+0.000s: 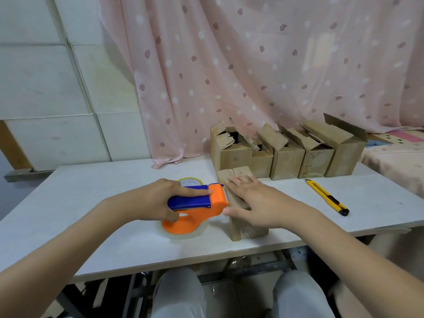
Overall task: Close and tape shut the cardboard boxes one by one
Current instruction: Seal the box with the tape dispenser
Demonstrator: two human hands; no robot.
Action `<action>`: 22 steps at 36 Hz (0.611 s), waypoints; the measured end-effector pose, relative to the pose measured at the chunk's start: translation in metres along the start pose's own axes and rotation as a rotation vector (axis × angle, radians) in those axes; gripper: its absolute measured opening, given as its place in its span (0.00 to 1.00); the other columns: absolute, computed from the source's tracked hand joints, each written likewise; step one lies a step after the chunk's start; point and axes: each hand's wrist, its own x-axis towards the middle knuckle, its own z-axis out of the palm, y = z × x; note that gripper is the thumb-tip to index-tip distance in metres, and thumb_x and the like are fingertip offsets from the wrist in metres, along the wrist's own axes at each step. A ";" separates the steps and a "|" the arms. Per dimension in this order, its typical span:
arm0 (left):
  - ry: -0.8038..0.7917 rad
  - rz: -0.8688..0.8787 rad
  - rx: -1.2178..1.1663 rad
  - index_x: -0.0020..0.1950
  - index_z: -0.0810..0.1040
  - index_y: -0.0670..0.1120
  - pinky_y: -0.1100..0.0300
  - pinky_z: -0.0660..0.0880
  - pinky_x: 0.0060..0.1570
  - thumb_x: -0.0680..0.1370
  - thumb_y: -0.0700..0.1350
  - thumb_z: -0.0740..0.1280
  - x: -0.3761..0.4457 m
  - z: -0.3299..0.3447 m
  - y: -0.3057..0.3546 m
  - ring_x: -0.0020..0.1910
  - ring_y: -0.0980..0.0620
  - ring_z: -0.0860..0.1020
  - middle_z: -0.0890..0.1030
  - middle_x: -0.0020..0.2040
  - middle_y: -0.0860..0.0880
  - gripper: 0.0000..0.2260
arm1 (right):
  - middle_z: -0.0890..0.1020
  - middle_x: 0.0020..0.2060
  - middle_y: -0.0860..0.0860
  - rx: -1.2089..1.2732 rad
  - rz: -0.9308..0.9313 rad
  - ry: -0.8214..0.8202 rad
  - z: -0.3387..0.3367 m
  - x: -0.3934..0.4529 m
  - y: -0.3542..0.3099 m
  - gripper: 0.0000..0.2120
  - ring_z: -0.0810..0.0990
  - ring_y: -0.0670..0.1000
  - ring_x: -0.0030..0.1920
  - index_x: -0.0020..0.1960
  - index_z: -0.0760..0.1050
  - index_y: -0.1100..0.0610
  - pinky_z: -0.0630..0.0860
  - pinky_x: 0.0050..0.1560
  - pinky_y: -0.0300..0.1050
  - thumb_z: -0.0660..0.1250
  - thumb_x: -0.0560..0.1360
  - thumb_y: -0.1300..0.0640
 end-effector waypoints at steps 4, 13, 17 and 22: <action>0.003 0.016 -0.011 0.68 0.55 0.82 0.66 0.67 0.41 0.75 0.42 0.68 0.001 0.000 -0.002 0.42 0.56 0.71 0.71 0.46 0.58 0.39 | 0.53 0.81 0.50 0.077 -0.008 -0.002 -0.009 0.006 0.002 0.41 0.50 0.51 0.80 0.82 0.52 0.51 0.49 0.78 0.48 0.55 0.77 0.30; 0.007 0.027 -0.029 0.65 0.53 0.84 0.67 0.66 0.40 0.74 0.42 0.68 0.003 0.001 -0.006 0.42 0.56 0.71 0.71 0.45 0.57 0.41 | 0.46 0.81 0.47 0.180 -0.019 -0.023 -0.002 0.012 0.014 0.44 0.41 0.47 0.80 0.82 0.47 0.51 0.37 0.72 0.37 0.60 0.76 0.31; 0.011 0.032 -0.023 0.67 0.53 0.83 0.66 0.68 0.42 0.74 0.43 0.68 0.004 0.002 -0.006 0.43 0.56 0.71 0.72 0.46 0.56 0.41 | 0.47 0.81 0.43 0.255 0.015 0.054 0.008 0.008 0.020 0.45 0.43 0.43 0.80 0.82 0.47 0.47 0.40 0.72 0.36 0.62 0.75 0.31; 0.003 0.034 -0.009 0.68 0.52 0.82 0.68 0.68 0.42 0.75 0.44 0.69 0.004 0.003 -0.011 0.45 0.57 0.72 0.73 0.50 0.55 0.40 | 0.51 0.81 0.42 0.265 0.026 0.140 0.018 0.010 0.020 0.42 0.47 0.45 0.80 0.81 0.51 0.45 0.45 0.75 0.40 0.64 0.75 0.32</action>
